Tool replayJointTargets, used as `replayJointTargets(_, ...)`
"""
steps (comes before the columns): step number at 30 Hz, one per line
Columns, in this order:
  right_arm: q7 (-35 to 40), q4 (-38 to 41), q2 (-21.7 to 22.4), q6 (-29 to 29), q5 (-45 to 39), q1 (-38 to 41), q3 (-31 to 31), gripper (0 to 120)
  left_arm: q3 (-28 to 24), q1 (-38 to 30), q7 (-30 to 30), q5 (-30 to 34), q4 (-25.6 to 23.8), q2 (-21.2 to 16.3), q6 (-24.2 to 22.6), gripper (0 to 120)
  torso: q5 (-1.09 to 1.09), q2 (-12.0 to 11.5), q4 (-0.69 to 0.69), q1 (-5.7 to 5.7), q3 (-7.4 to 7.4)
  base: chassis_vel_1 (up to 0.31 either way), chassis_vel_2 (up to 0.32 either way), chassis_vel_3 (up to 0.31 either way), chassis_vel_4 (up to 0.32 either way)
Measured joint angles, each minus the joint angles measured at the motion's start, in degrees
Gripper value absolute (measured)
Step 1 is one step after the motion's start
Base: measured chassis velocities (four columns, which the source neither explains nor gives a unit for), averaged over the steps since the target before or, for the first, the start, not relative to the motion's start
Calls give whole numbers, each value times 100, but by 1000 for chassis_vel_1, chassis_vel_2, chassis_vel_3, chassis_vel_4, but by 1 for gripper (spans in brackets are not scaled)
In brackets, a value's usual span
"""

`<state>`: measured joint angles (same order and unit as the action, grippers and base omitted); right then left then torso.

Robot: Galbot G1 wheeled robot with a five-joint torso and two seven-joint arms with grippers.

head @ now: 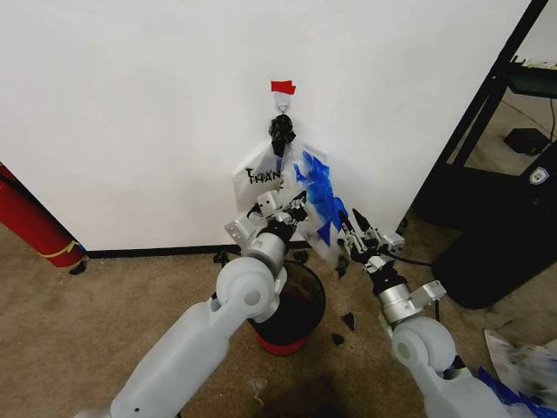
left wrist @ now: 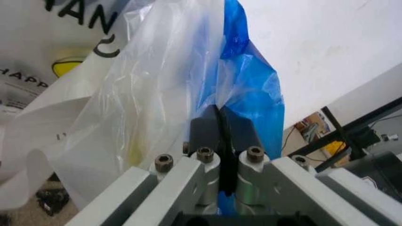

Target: Pick up the garbage bag from the wall and place it over the trash bin.

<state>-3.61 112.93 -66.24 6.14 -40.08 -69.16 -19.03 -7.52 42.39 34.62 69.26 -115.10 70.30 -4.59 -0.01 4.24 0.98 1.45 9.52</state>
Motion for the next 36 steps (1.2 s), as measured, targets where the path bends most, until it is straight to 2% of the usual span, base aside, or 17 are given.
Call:
replayJointTargets(2,40,-35,7,-25,-45,100,21,61,3,5,-10,9,6,-5,-3,0,1,0,0,0,0,0,0,0,0)
replayJointTargets(4,110,-160,36,-67,-34,339,67,70,3,8,-23,19,17,-4,-8,0,0,0,0,0,0,0,0,0,0)
replayJointTargets(8,117,-555,272,-86,723,758,291,87,1,10,-22,22,12,14,-12,0,1,0,-1,0,0,0,0,0,0)
replayJointTargets(11,-32,-635,433,-46,1108,820,357,95,2,13,-20,22,-1,18,-13,0,1,0,-1,1,0,0,0,0,0)
replayJointTargets(14,-229,-638,600,-21,1504,755,353,100,35,40,-17,23,-19,8,-15,0,1,0,1,0,0,0,0,0,0)
replayJointTargets(20,-260,-803,686,13,1867,762,392,100,76,91,-19,33,-24,-15,-18,0,1,0,1,0,0,0,0,0,0)
replayJointTargets(23,-250,-877,702,17,1994,838,451,98,75,101,-20,39,-23,-11,-19,0,1,0,1,0,0,0,0,0,0)
replayJointTargets(26,-216,-1080,744,16,2200,1073,693,90,36,108,-20,44,-21,-8,-20,0,0,0,0,0,0,0,0,0,0)
replayJointTargets(36,-142,-1410,682,-66,2489,1397,1085,51,31,117,9,53,-52,6,-23,0,0,0,1,1,0,0,0,0,0)
